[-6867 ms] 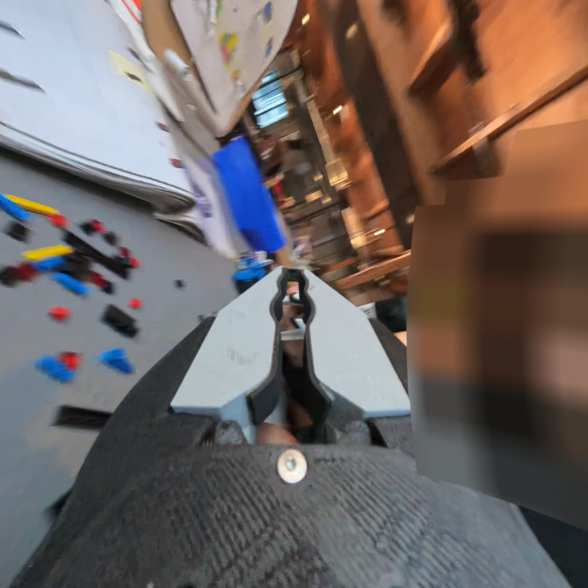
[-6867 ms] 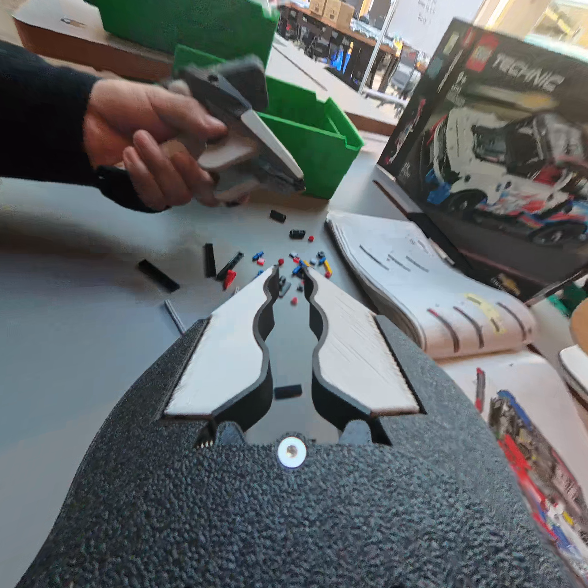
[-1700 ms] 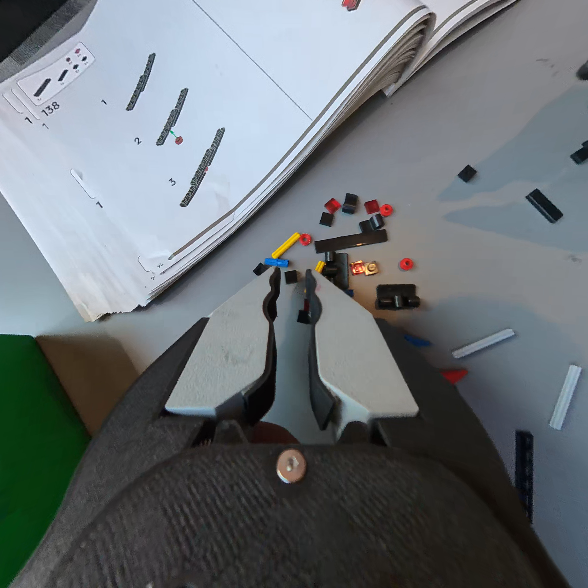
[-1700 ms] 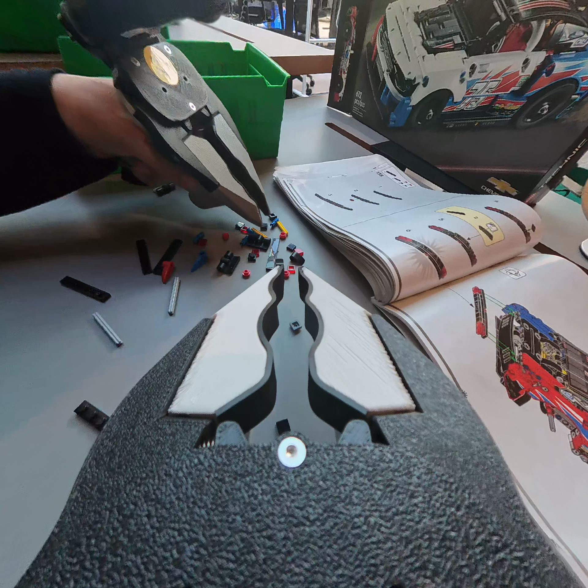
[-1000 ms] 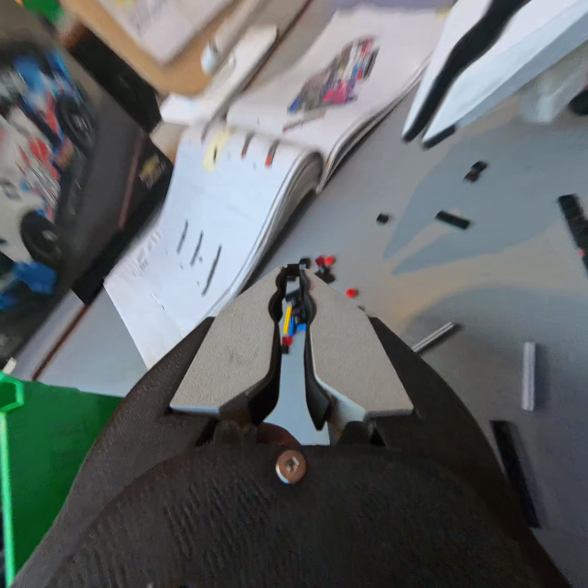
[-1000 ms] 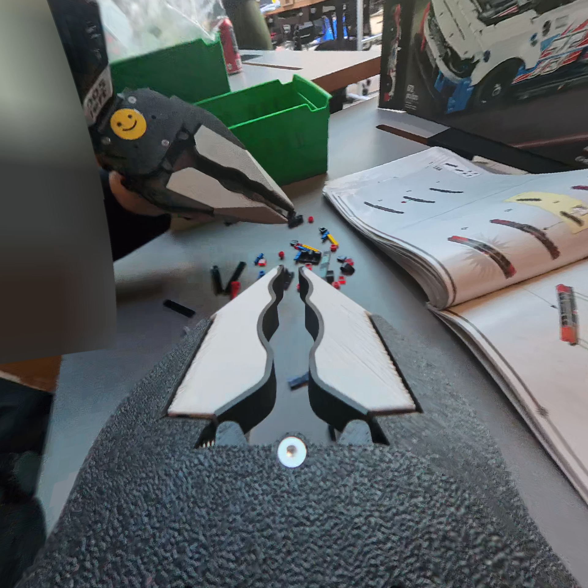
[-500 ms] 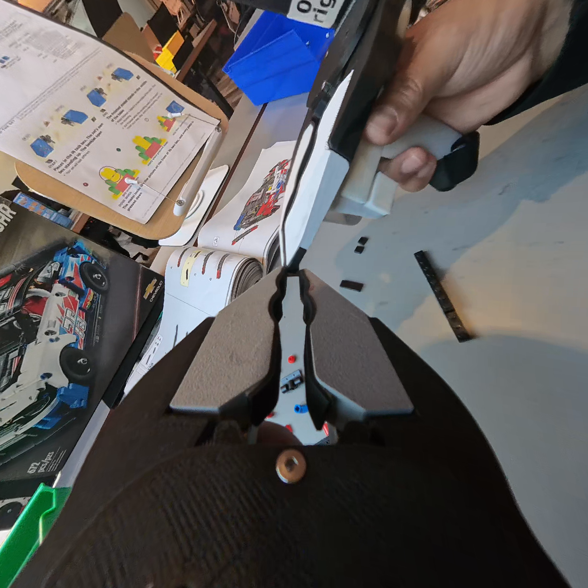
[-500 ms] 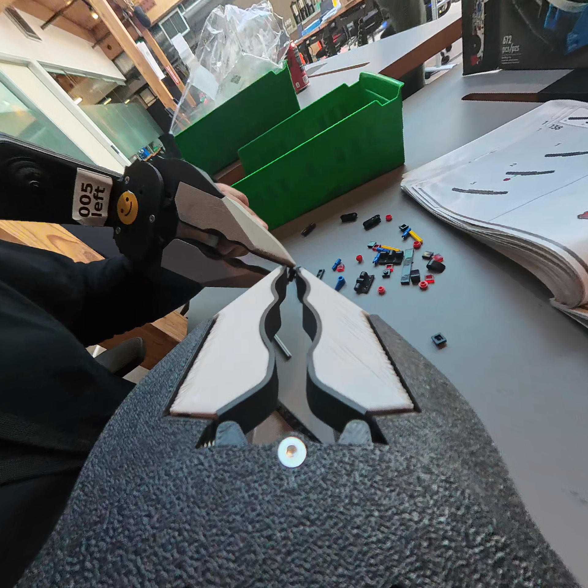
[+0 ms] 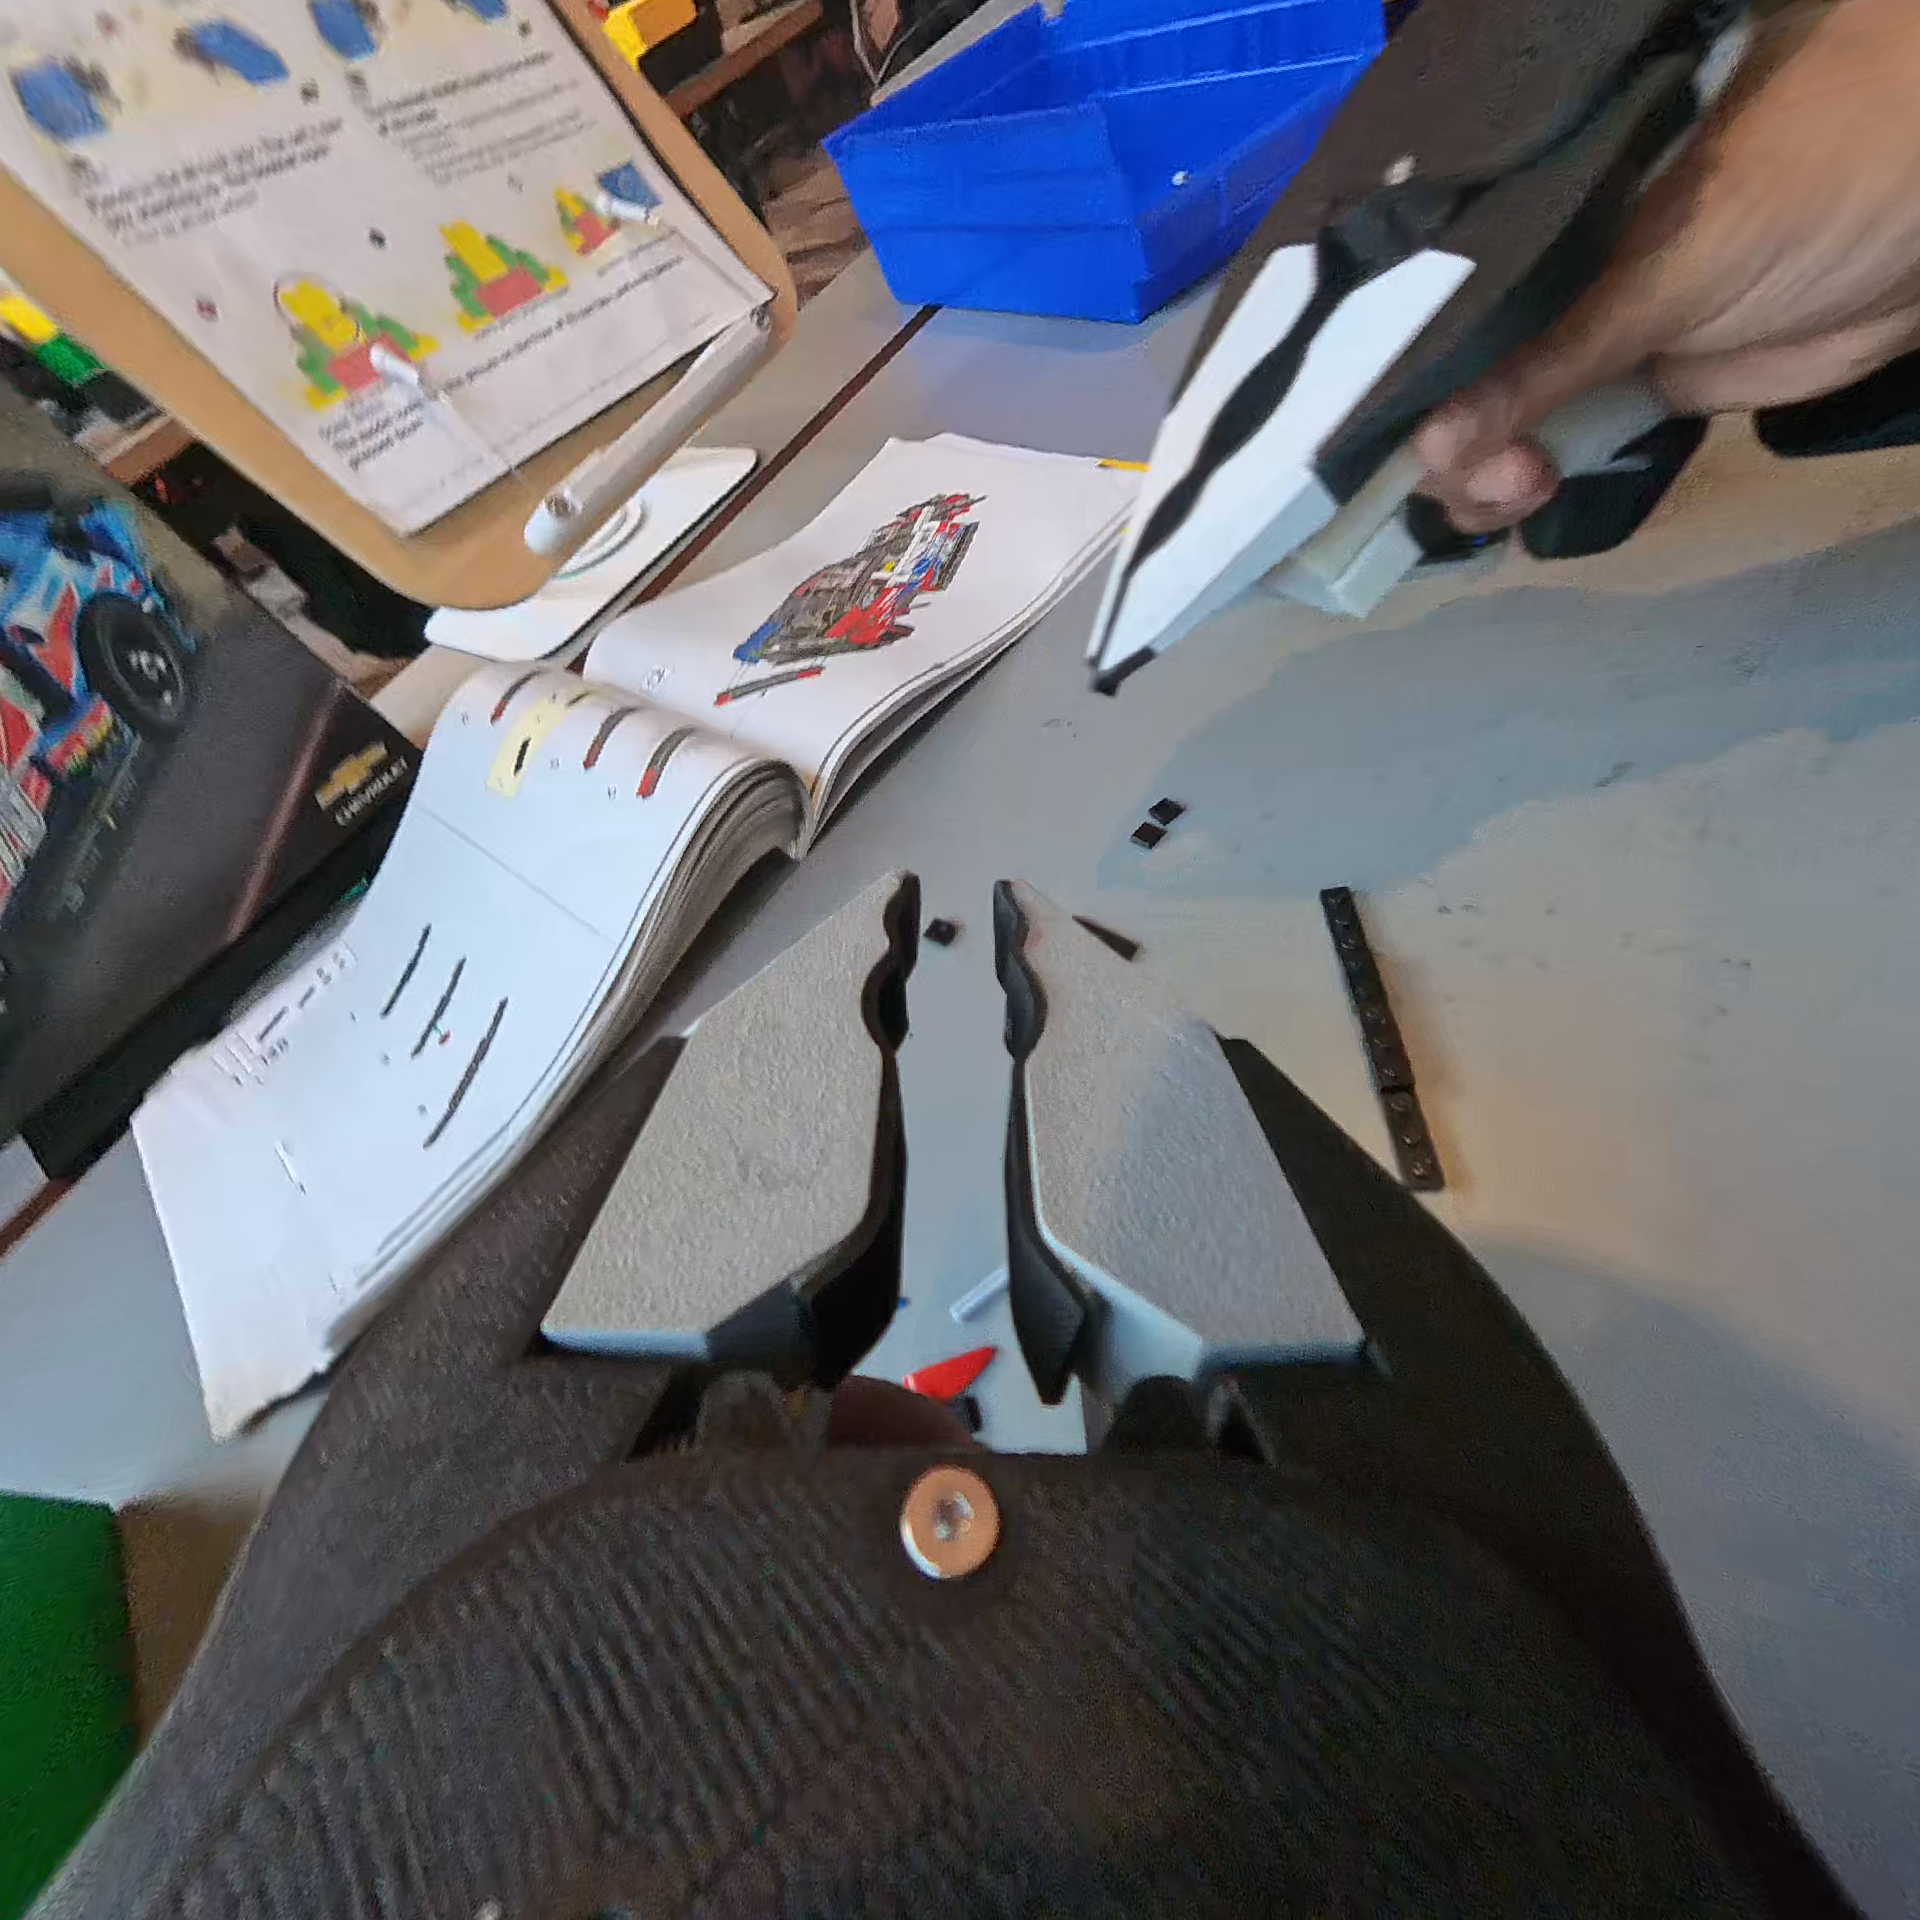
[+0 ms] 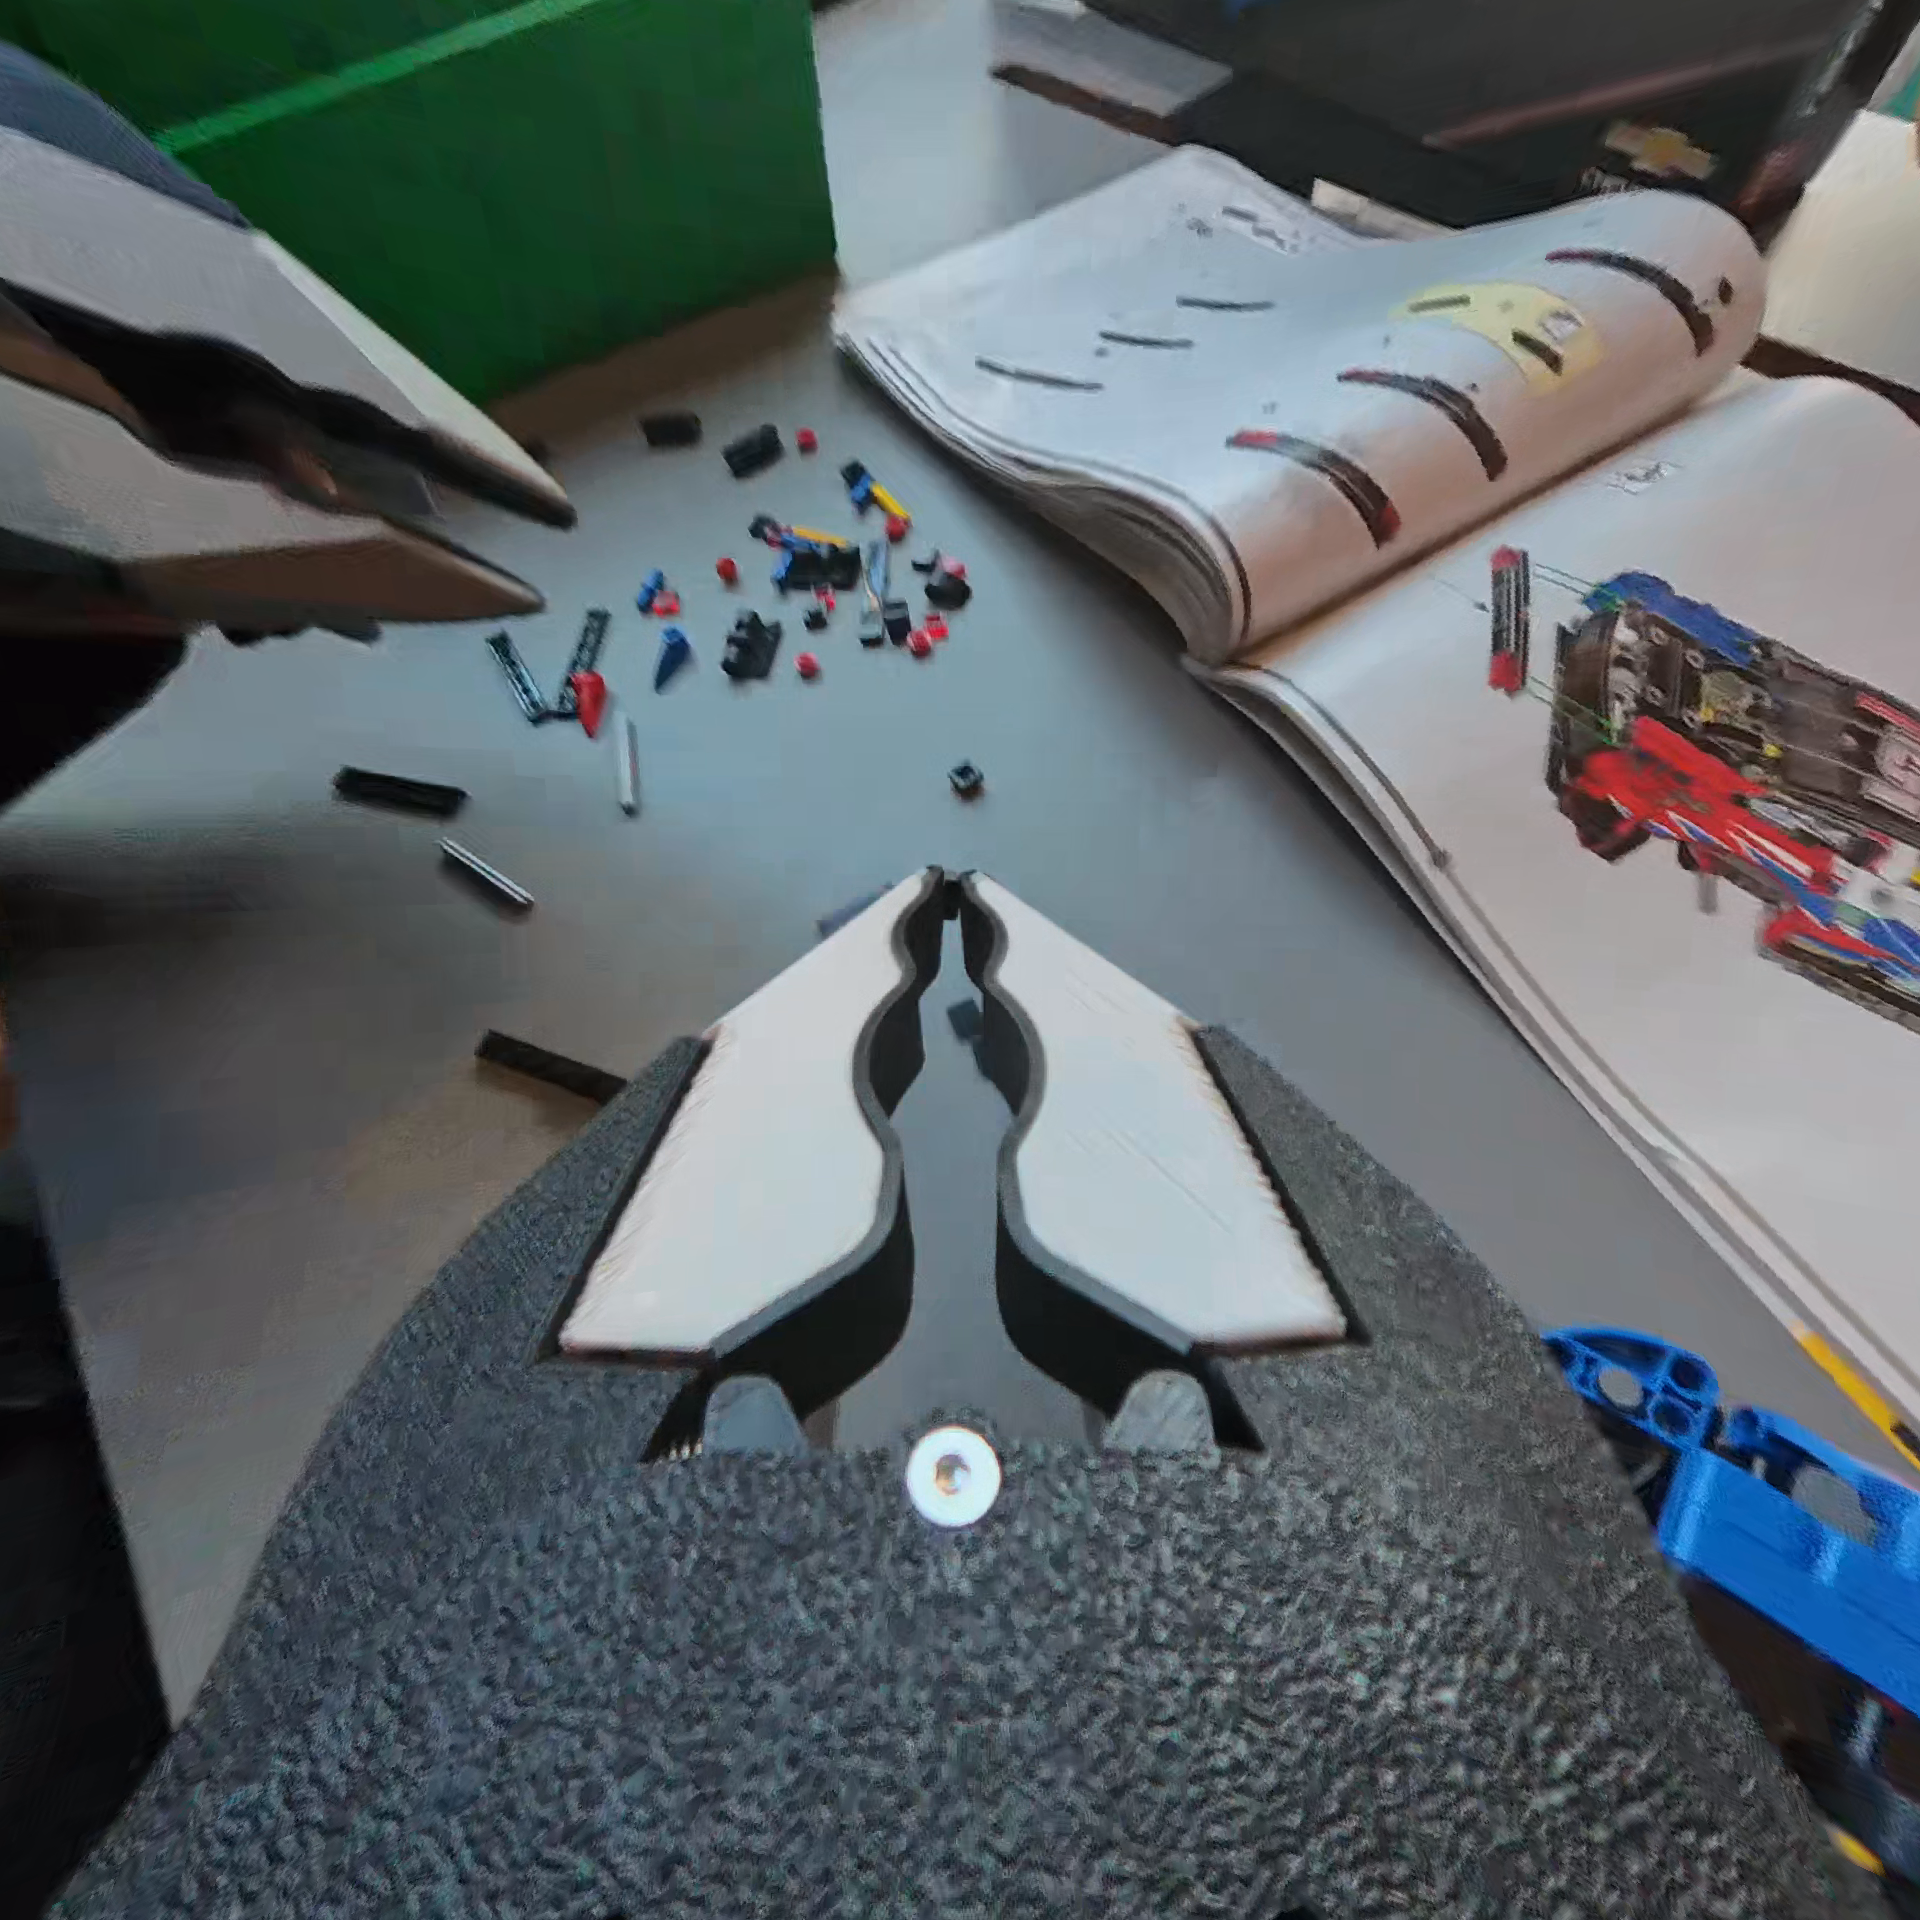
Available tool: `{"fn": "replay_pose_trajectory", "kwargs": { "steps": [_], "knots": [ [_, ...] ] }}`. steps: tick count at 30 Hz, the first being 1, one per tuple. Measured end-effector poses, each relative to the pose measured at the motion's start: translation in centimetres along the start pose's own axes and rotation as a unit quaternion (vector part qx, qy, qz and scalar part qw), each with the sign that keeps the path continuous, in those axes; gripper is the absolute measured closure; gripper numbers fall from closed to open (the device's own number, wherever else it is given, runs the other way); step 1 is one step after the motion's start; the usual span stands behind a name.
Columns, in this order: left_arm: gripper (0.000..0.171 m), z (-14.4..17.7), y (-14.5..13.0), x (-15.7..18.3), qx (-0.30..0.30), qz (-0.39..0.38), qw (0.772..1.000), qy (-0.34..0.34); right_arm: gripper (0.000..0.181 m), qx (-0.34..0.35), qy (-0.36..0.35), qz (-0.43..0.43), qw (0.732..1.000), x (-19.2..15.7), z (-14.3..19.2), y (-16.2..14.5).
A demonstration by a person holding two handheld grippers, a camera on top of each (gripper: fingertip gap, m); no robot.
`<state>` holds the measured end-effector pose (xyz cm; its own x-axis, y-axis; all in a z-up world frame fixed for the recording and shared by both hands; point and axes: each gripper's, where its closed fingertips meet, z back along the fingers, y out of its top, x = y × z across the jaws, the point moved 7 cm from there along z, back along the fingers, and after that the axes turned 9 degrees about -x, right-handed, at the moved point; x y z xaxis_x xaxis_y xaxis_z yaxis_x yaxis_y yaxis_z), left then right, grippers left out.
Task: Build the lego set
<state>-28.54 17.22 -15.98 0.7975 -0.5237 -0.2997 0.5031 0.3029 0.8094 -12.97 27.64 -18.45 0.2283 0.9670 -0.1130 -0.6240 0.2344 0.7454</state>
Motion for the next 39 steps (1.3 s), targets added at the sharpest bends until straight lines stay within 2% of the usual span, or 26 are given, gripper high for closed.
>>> {"fn": "replay_pose_trajectory", "kwargs": {
  "steps": [7,13,18,23,30,35,39],
  "knots": [
    [0.16,-0.4,-1.9,0.3,-0.02,0.015,1.0,-0.001,0.179,-0.104,-0.099,0.122,0.982,-1.3,-1.9,-3.6],
    [0.159,0.3,-3.0,0.1,-0.042,0.042,0.998,-0.011,0.174,-0.121,-0.105,0.151,0.975,-1.6,-2.9,-4.0],
    [0.159,1.5,-4.3,-0.1,-0.061,0.051,0.997,0.004,0.169,-0.112,-0.116,0.167,0.973,-1.5,-2.1,-4.2],
    [0.158,3.0,-5.3,-0.1,-0.072,0.083,0.994,0.019,0.169,-0.087,-0.114,0.154,0.978,-1.5,-0.9,-4.0],
    [0.157,4.0,-6.5,-0.2,-0.069,0.167,0.983,0.032,0.17,0.025,-0.066,0.145,0.987,-3.4,-0.8,-1.0],
    [0.156,4.4,-6.5,0.2,-0.074,0.174,0.981,0.046,0.17,0.072,-0.037,0.132,0.988,-4.6,-1.2,0.8],
    [0.155,5.0,-7.1,0.3,-0.093,0.186,0.976,0.058,0.172,0.101,-0.05,0.132,0.985,-4.9,-0.4,0.7]
  ]
}}
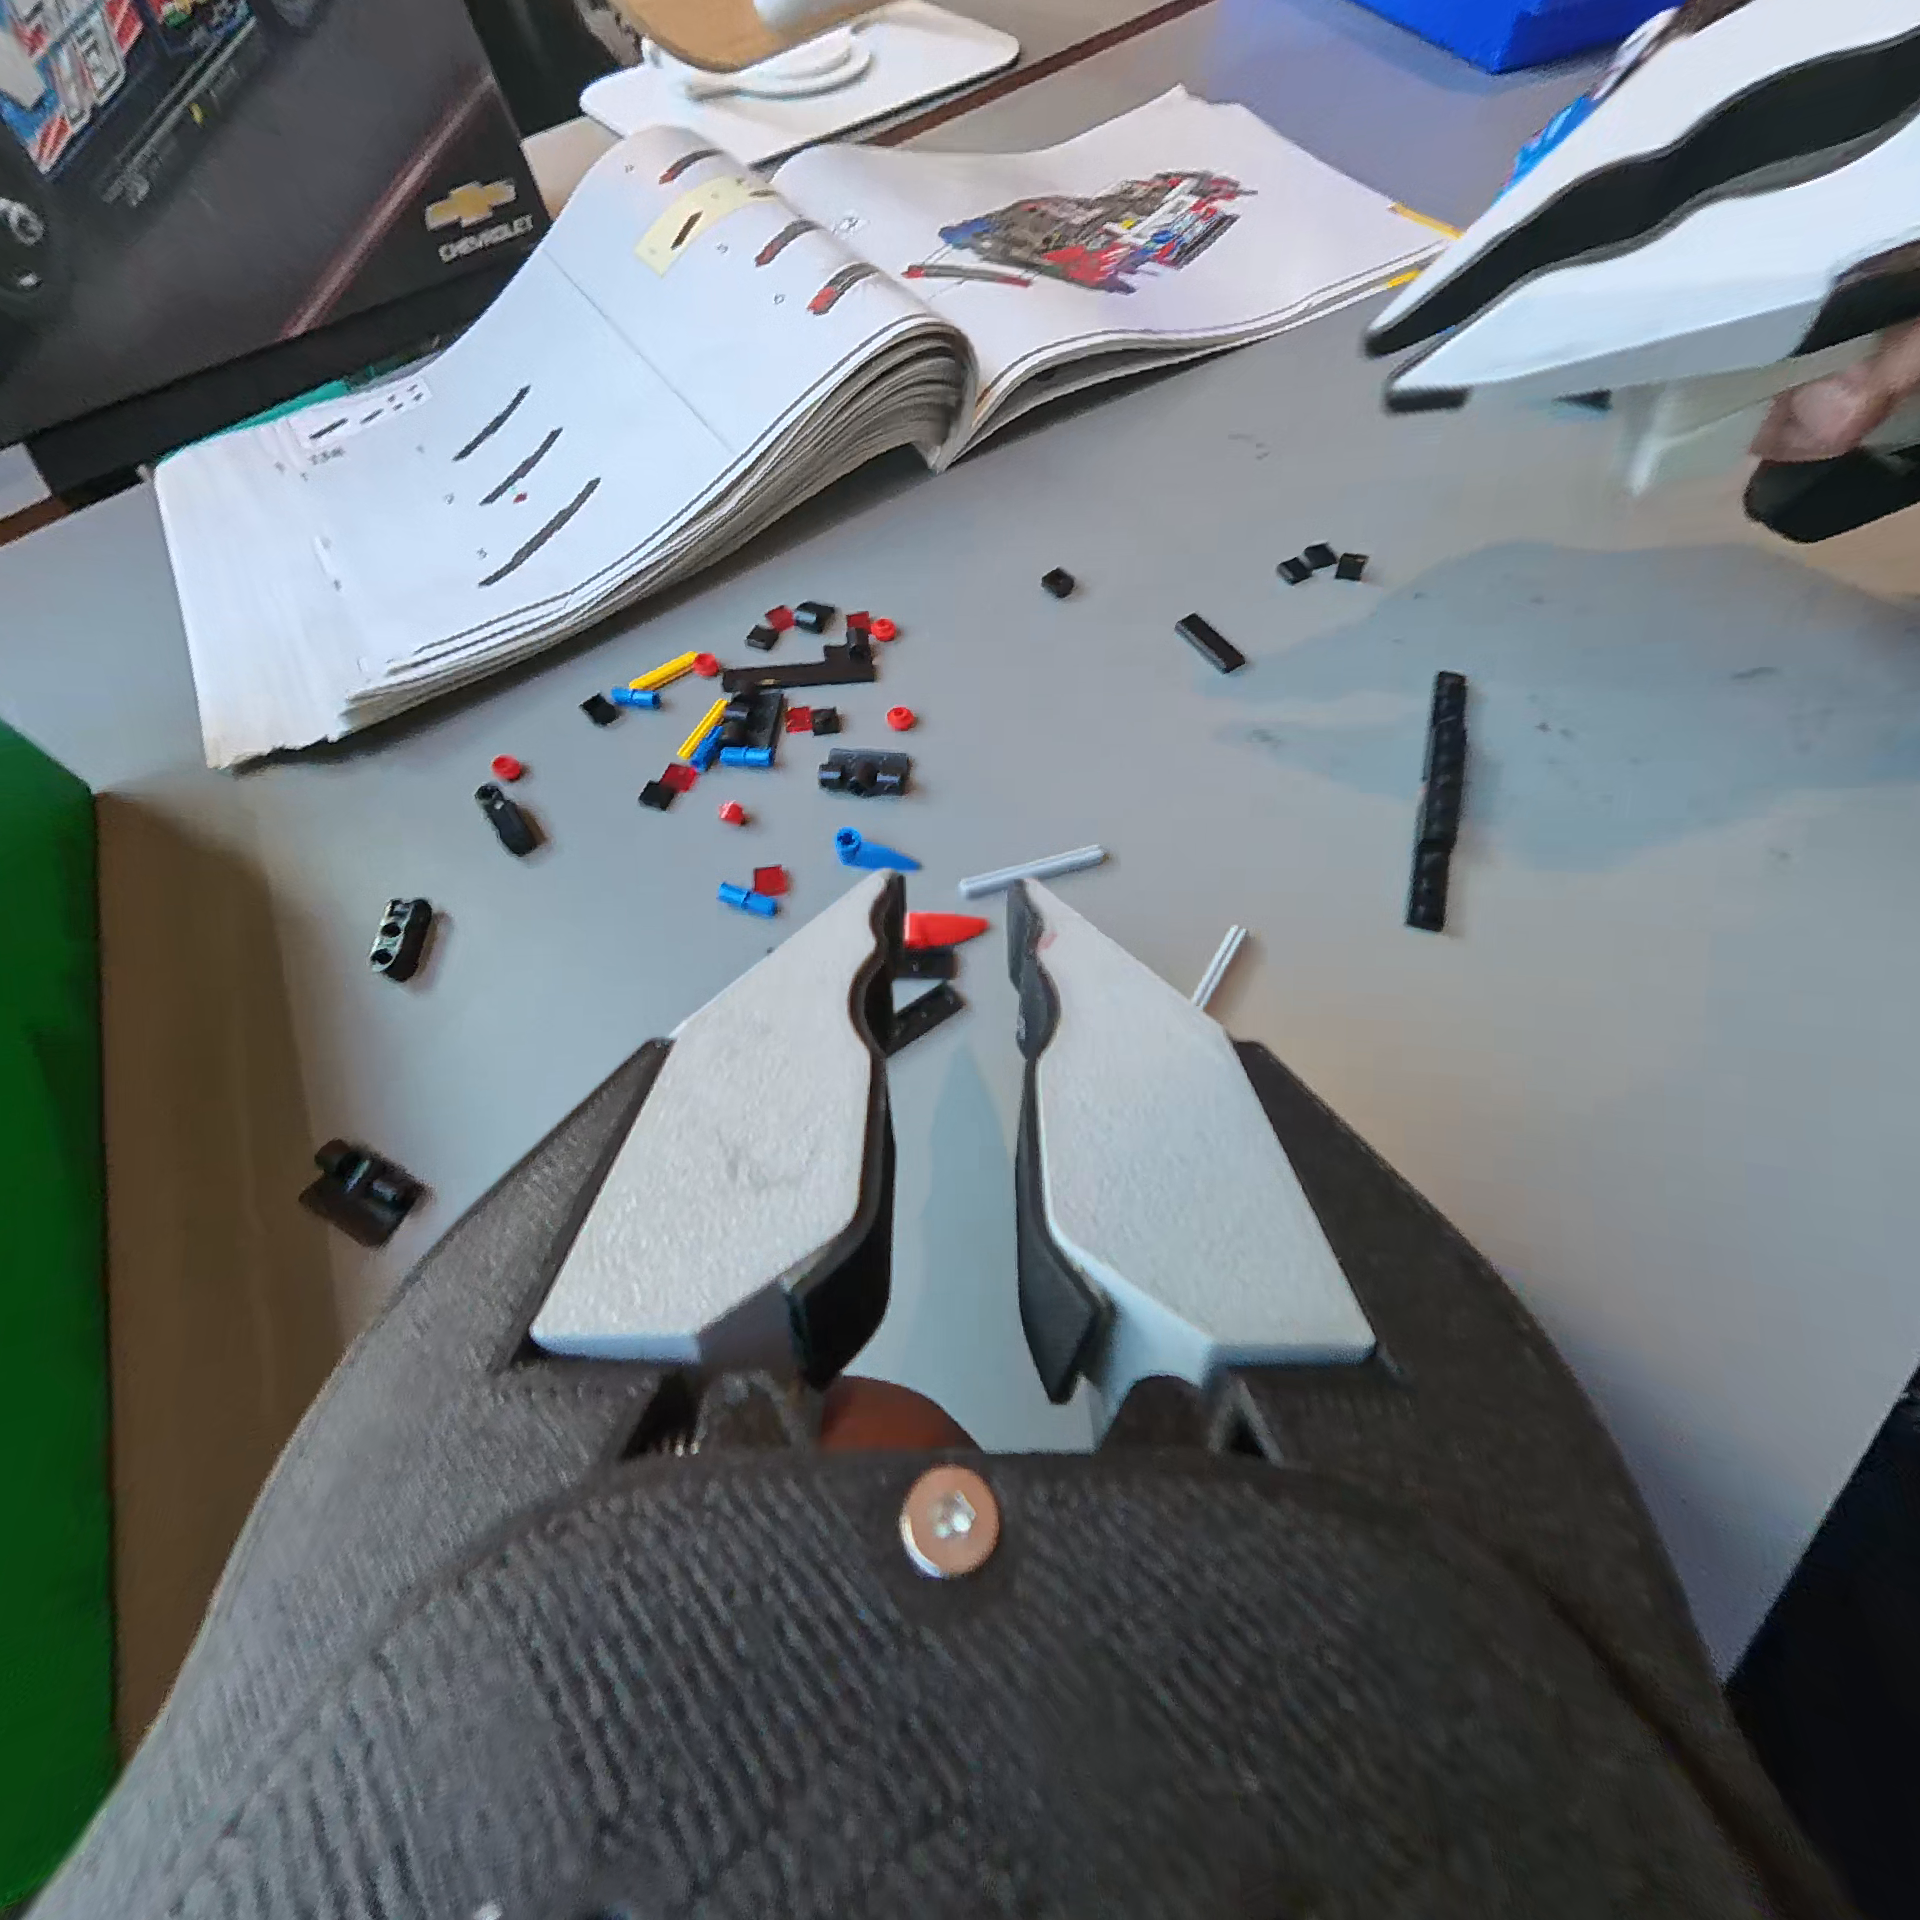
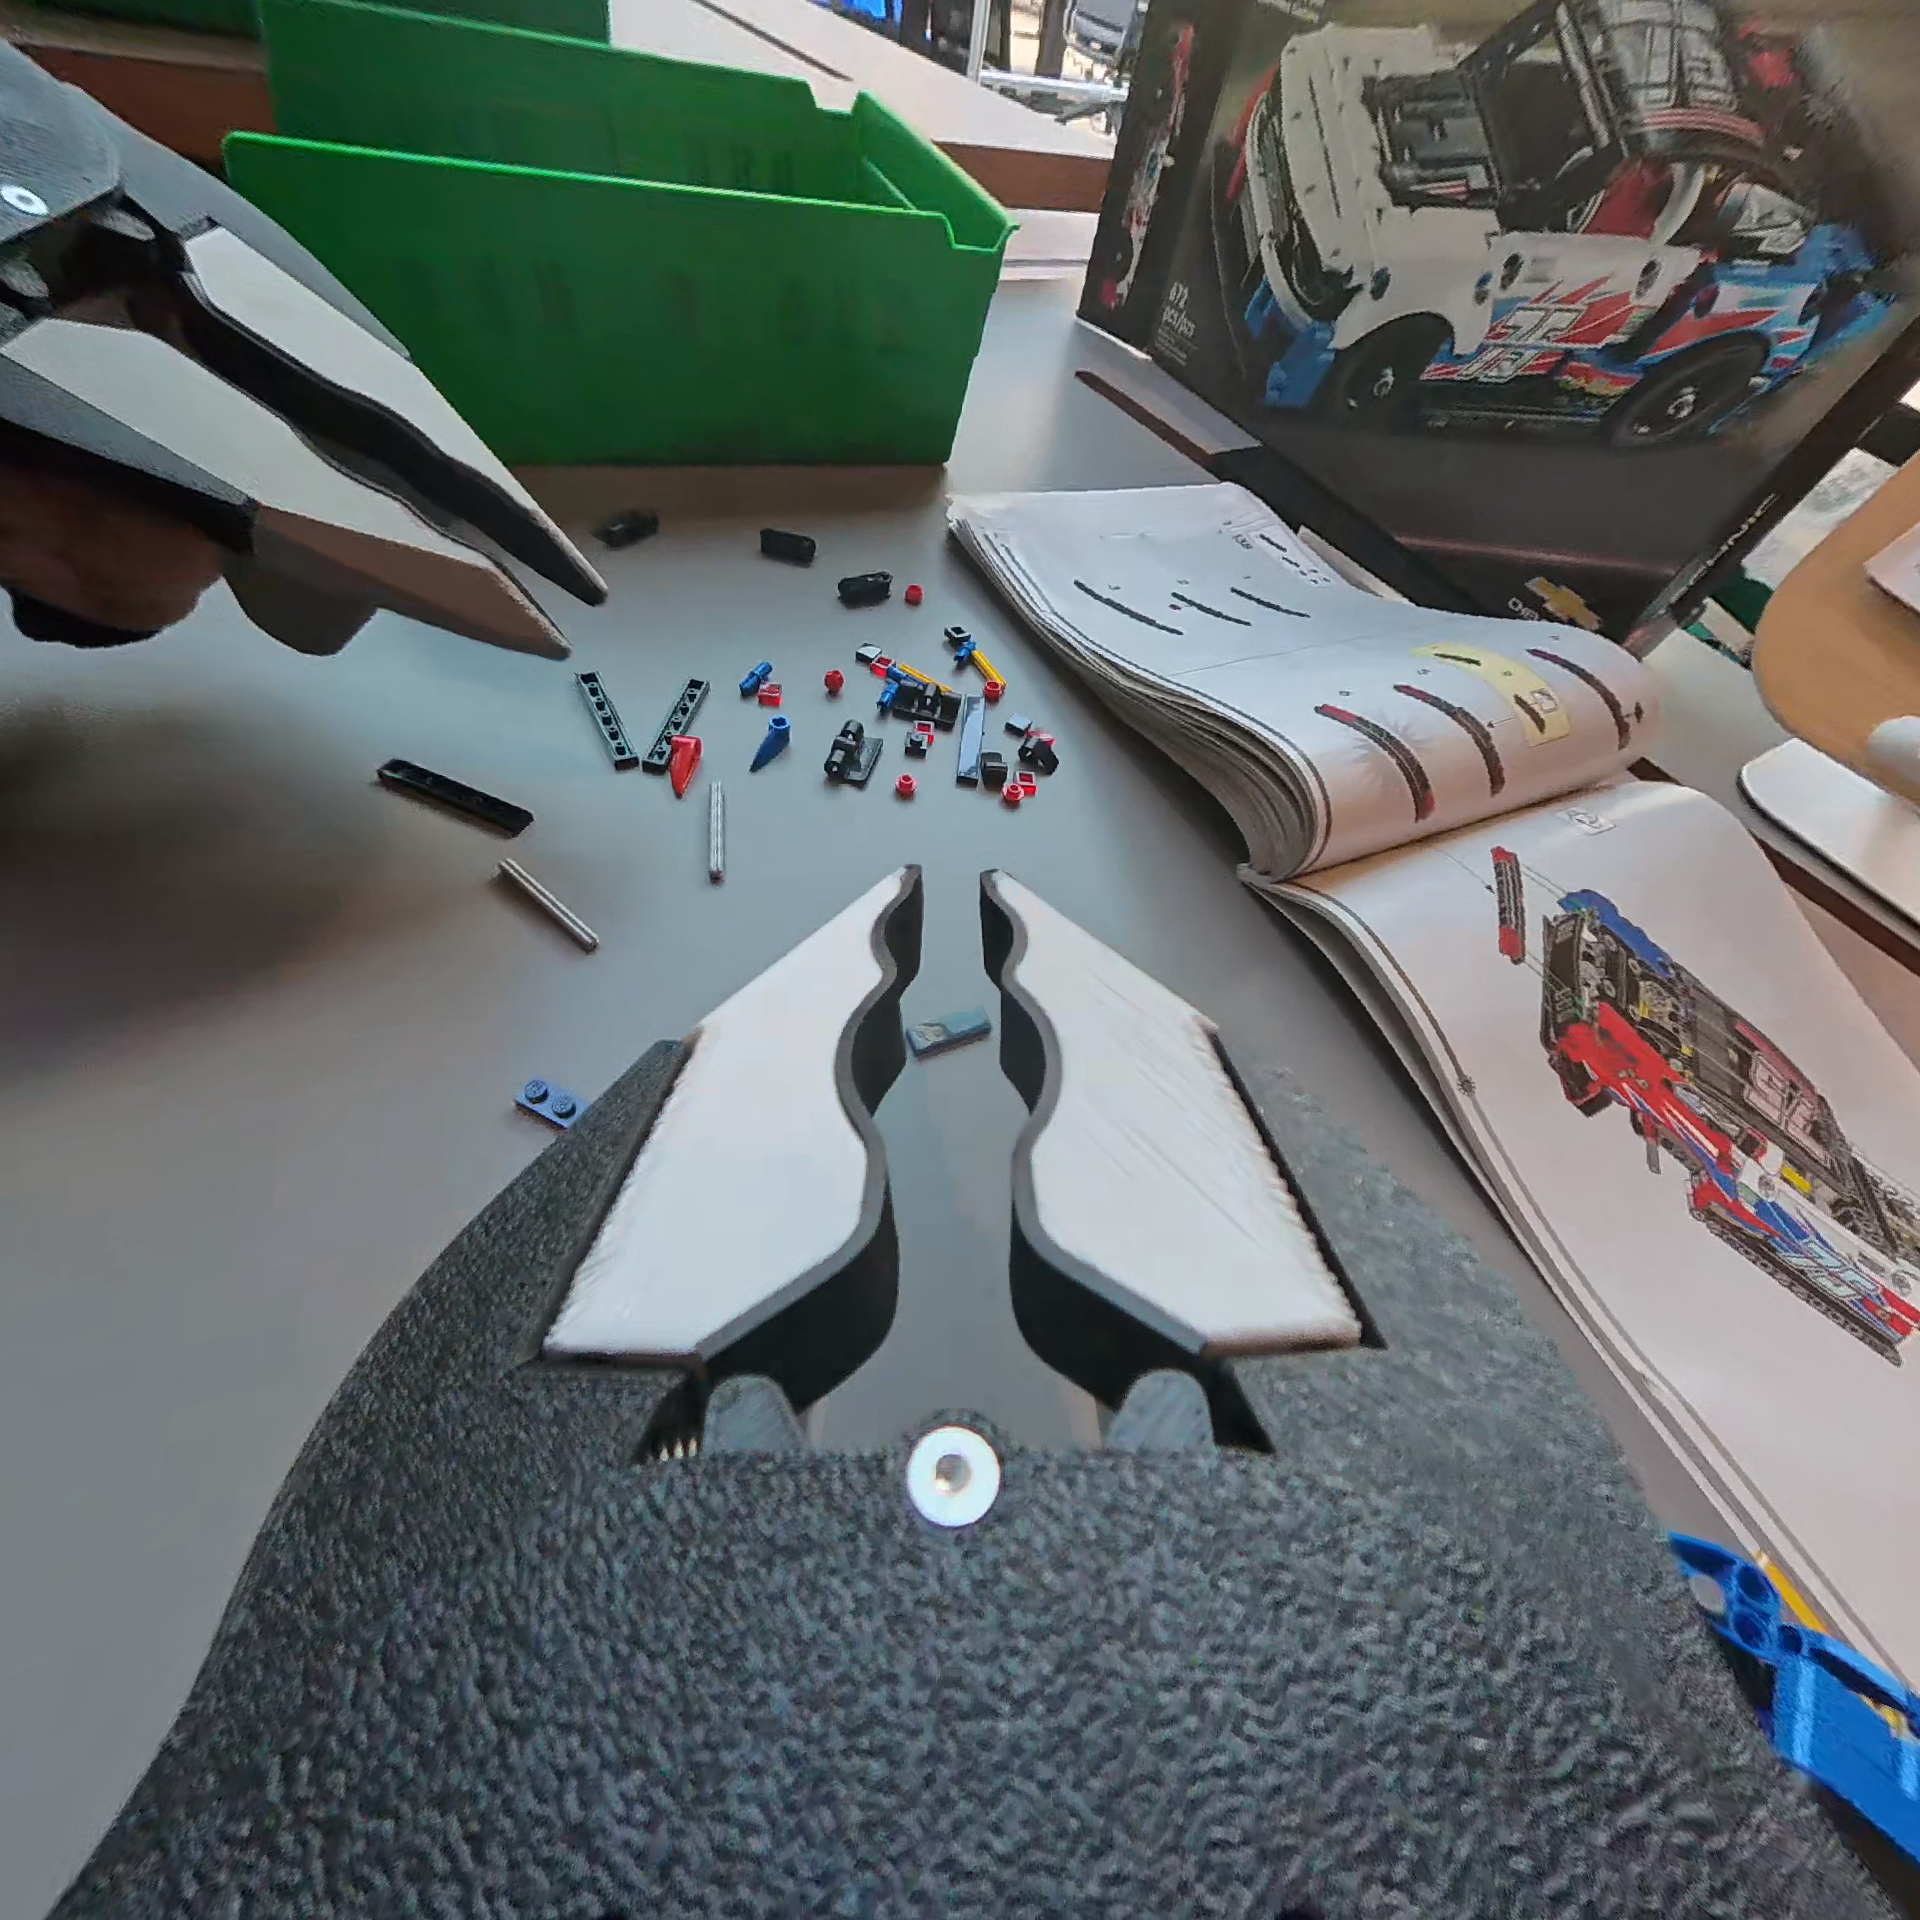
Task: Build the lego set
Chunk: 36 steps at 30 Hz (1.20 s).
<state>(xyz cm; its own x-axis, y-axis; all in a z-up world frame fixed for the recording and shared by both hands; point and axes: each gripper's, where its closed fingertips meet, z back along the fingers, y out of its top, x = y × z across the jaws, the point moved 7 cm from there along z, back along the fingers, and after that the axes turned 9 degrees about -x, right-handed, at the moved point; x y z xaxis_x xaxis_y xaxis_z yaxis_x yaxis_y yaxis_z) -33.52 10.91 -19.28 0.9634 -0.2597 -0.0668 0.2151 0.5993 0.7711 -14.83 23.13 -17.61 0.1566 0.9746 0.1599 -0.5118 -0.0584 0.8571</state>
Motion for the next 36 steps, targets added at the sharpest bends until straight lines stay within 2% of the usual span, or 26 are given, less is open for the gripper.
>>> {"fn": "replay_pose_trajectory", "kwargs": {
  "steps": [8,12,17,27,31,36],
  "knots": [
    [0.153,1.0,-1.0,-3.7,-0.03,0.061,0.997,0.047,0.174,-0.011,-0.019,-0.025,0.999,0.6,1.2,-2.6],
    [0.154,0.8,-0.7,-5.3,-0.037,0.058,0.996,0.066,0.174,-0.016,-0.016,-0.027,0.999,0.5,1.1,-3.0],
    [0.155,-1.0,-0.1,-6.3,-0.062,0.042,0.996,0.052,0.177,-0.007,-0.016,-0.028,0.999,0.5,1.0,-3.3],
    [0.154,-6.3,2.8,-8.2,-0.131,-0.065,0.989,-0.011,0.178,-0.007,0.0,-0.033,0.999,0.5,0.9,-3.3],
    [0.154,-7.8,2.8,-8.8,-0.17,-0.101,0.979,-0.052,0.179,-0.004,0.002,-0.031,1.0,0.4,0.9,-3.3],
    [0.152,-8.8,2.4,-9.2,-0.202,-0.124,0.97,-0.046,0.179,0.004,0.008,-0.039,0.999,0.6,1.1,-3.2]
  ]
}}
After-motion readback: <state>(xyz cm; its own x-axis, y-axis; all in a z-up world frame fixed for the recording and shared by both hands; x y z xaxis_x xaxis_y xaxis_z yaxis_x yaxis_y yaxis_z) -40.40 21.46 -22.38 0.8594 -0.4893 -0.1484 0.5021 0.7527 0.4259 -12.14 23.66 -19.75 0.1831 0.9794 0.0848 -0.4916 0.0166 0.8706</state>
